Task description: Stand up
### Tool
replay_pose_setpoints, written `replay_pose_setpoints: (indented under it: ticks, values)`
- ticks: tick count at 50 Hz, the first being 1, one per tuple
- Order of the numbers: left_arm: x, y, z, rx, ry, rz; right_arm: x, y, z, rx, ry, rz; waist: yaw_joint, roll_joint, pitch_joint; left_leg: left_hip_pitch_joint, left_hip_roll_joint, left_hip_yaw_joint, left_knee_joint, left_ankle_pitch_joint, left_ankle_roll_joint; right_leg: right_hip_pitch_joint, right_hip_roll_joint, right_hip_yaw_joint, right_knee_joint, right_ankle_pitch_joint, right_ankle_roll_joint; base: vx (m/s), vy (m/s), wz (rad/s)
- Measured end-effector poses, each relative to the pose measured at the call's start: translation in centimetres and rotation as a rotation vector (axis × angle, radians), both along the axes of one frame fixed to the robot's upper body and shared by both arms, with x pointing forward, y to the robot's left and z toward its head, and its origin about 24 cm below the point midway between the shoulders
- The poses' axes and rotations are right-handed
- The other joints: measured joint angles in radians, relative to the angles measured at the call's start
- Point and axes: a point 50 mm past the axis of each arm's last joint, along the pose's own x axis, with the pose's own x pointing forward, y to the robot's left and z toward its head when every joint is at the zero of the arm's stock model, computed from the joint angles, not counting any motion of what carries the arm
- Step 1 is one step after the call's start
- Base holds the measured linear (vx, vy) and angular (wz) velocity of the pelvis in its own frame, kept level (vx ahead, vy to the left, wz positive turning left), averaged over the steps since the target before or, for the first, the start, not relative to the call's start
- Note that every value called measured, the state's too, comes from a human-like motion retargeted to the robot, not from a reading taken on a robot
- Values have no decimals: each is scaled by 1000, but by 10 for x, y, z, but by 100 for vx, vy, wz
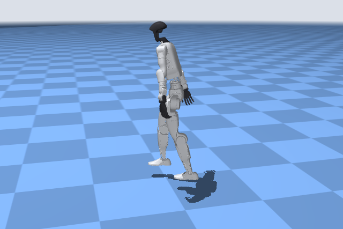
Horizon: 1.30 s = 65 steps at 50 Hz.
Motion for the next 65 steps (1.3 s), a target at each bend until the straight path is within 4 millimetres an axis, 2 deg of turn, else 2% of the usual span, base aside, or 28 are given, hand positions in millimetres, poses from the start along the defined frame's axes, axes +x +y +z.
replay_pose_setpoints:
  ticks: [3,6,8,10,13,14,17,19,22,23,25,27,30,32,35,37,40,42,43,45,47,50,52,53,55,57,61,65]
  values:
    - [20,-5,4,-22,-75,-27,-16,0,0,7,25,-62,-27,-27,16,81,-19,-2,0,-17,-28,22,-38,-28,-221,41,95,67,-13,20]
    - [38,-9,10,-38,-144,-38,-26,2,-1,16,28,-131,-20,-25,22,137,0,9,19,10,-75,32,-12,-113,-318,35,103,74,-21,-18]
    - [44,-14,11,-55,-173,-41,-33,0,0,19,28,-178,-28,-28,1,149,-43,-5,19,79,-78,26,-61,-130,-311,68,97,63,25,20]
    - [44,-16,11,-69,-187,-35,-37,1,1,28,25,-214,-29,-21,-25,157,-48,-9,33,158,-109,28,-50,-111,-270,70,23,84,6,18]
    - [32,-19,6,-88,-174,-7,-41,3,0,42,19,-245,-41,-11,-55,179,-48,-33,82,325,-160,55,1,58,-258,151,-24,97,-14,23]
    - [26,-19,4,-93,-162,8,-40,3,0,44,18,-249,-42,-5,-64,184,-46,-31,106,406,-172,62,5,61,-244,152,-45,99,-14,15]
    - [2,-19,-2,-108,-105,56,-35,3,0,46,7,-244,-30,-1,-84,169,-53,-12,228,692,-208,92,7,13,-187,113,-121,79,-6,-17]
    - [-13,-14,-5,-109,-54,80,-26,3,-1,50,-9,-225,14,-9,-79,106,-60,30,410,790,-214,142,22,46,-164,71,-157,90,-8,-93]
    - [-29,-2,-5,-87,6,86,-4,6,-3,63,-58,-187,70,21,-54,-45,-3,41,757,790,-164,232,89,64,-141,20,-202,81,-7,-53]
    - [-33,0,-5,-81,16,84,5,6,-3,61,-82,-176,64,-26,-58,-72,-64,40,712,789,-129,249,20,71,-154,19,-201,66,-11,51]
    - [-41,9,-4,-45,18,104,26,11,-3,73,-128,-141,62,-72,-53,-134,-62,99,748,624,-89,297,-37,40,-158,-2,-207,77,-12,51]
    - [-50,16,-4,-8,13,153,49,13,-1,79,-175,-97,78,-70,-49,-214,-46,99,760,495,-95,343,-34,13,-164,-19,-223,62,-7,-11]
    - [-64,20,-5,20,11,245,83,15,5,72,-255,-28,154,-59,-40,-336,-24,101,690,342,-108,402,-3,46,-173,-36,-252,70,-2,-85]
    - [-75,22,-5,16,24,290,103,17,9,70,-308,16,189,-47,-38,-388,22,113,569,300,-87,443,23,59,-177,-48,-277,83,4,-62]
    - [-91,22,-5,2,67,326,131,21,17,70,-386,72,219,-18,-35,-440,65,98,327,281,-24,516,74,74,-197,-60,-317,75,5,-26]
    - [-103,21,-6,-2,111,329,145,25,22,78,-432,99,230,-3,-35,-457,87,92,143,336,22,569,100,79,-210,-62,-333,73,7,-11]
    - [-120,16,-7,-5,180,323,157,29,26,91,-476,127,245,-22,-44,-445,72,103,-117,425,106,629,86,96,-212,-59,-332,93,15,-10]
    - [-135,14,-6,-14,230,330,158,34,25,99,-481,148,246,-35,-56,-427,57,109,-138,426,115,666,89,117,-196,-37,-323,84,12,-30]
    - [-142,12,-6,-19,258,338,157,37,24,102,-478,160,253,-34,-61,-425,64,101,-89,459,123,688,101,137,-184,-17,-317,84,11,-52]
    - [-156,9,-5,-24,312,358,149,41,18,107,-458,170,263,-53,-81,-430,48,105,-8,375,149,711,100,150,-149,47,-297,83,12,-44]
    - [-163,7,-5,-22,357,389,134,45,11,117,-421,159,268,-66,-101,-427,24,3,46,312,119,716,121,141,-87,187,-277,84,13,-30]
    - [-169,8,-3,-30,415,419,101,43,-1,123,-319,101,298,-39,-118,-391,95,34,118,252,76,685,165,79,93,458,-225,99,17,-31]
    - [-166,8,-2,-50,429,424,79,40,-5,124,-248,81,289,-4,-132,-339,122,35,132,193,72,601,166,-42,263,499,-216,89,17,1]
    - [-163,8,-3,-60,426,424,70,39,-7,124,-216,83,281,12,-136,-311,139,31,133,171,66,550,165,-84,351,463,-209,95,20,-24]
    - [-151,8,-5,-70,403,410,55,37,-9,115,-167,95,288,27,-136,-253,165,60,128,138,51,437,141,-155,529,254,-297,90,22,-67]
    - [-130,10,-6,-59,358,369,42,33,-10,95,-149,81,280,27,-131,-199,144,65,104,124,55,325,140,-163,615,152,-331,69,19,-38]
    - [-80,19,-5,-22,222,271,13,26,-10,83,-109,-16,203,18,-124,-101,89,28,61,102,63,156,171,-99,548,37,-211,81,15,63]
    - [-25,23,2,-25,55,212,-15,20,-8,70,-72,-119,106,-20,-107,10,9,-2,17,93,81,91,81,-13,218,-9,-60,91,6,91]
